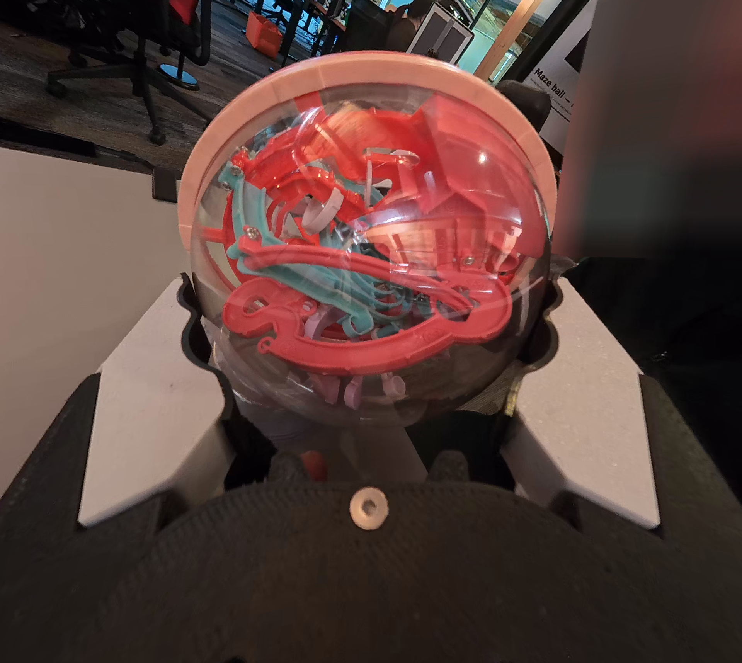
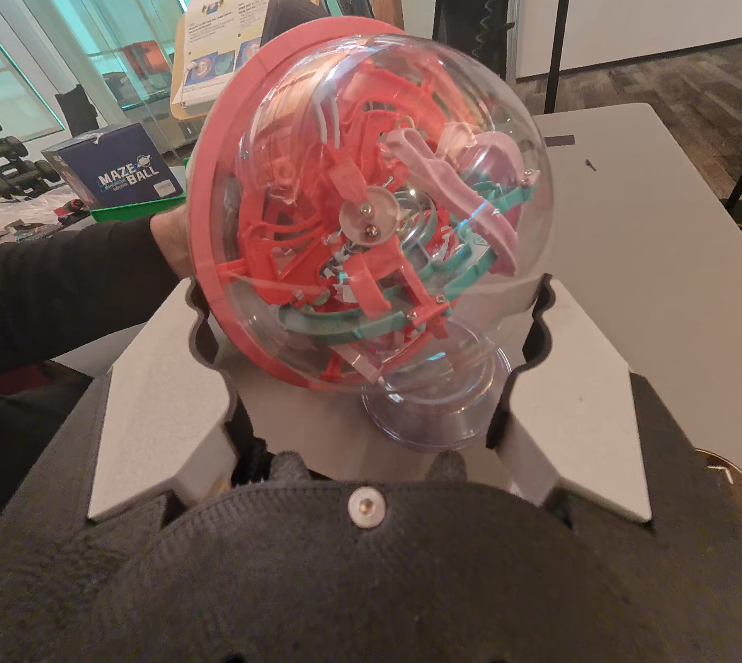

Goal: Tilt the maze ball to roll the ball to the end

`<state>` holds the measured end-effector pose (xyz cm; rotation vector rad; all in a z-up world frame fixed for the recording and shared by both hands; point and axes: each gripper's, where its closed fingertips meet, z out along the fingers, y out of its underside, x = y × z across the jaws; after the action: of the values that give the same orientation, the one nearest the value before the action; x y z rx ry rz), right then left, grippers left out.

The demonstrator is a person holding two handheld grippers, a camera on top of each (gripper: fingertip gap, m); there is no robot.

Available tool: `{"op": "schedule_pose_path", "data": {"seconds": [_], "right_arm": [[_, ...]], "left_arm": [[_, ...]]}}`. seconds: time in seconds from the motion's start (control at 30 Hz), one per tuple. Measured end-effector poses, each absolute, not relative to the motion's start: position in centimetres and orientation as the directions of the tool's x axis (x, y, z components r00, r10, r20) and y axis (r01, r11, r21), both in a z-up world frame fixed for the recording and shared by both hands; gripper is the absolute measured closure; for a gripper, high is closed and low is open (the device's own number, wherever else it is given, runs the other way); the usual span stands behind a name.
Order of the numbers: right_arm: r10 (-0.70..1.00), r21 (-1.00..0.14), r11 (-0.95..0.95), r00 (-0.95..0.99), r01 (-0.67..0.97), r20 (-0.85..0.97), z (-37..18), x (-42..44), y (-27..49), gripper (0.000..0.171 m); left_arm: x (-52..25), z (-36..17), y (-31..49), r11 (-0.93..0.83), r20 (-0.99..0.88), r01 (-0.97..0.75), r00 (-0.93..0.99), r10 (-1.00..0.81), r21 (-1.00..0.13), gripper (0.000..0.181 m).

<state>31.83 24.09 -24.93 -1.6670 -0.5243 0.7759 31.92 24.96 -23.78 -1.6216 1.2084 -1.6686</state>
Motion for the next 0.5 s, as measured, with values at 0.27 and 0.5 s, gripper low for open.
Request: {"op": "schedule_pose_path", "data": {"seconds": [0.27, 0.5], "right_arm": [[0.71, -0.971, -0.225, 0.67, -0.074, -0.216, -25.2, 31.88, 24.43, 0.017], [0.715, -0.97, -0.229, 0.662, -0.083, -0.225, -25.44, 31.99, 24.83, 0.017]], "left_arm": [[32.0, -23.92, 25.28, -0.451, 0.488, -0.236, -0.135, -0.862, -0.861, 0.023], [32.16, -24.03, 25.72, -0.445, 0.483, -0.245, -0.12, -0.868, -0.861, 0.023]]}}
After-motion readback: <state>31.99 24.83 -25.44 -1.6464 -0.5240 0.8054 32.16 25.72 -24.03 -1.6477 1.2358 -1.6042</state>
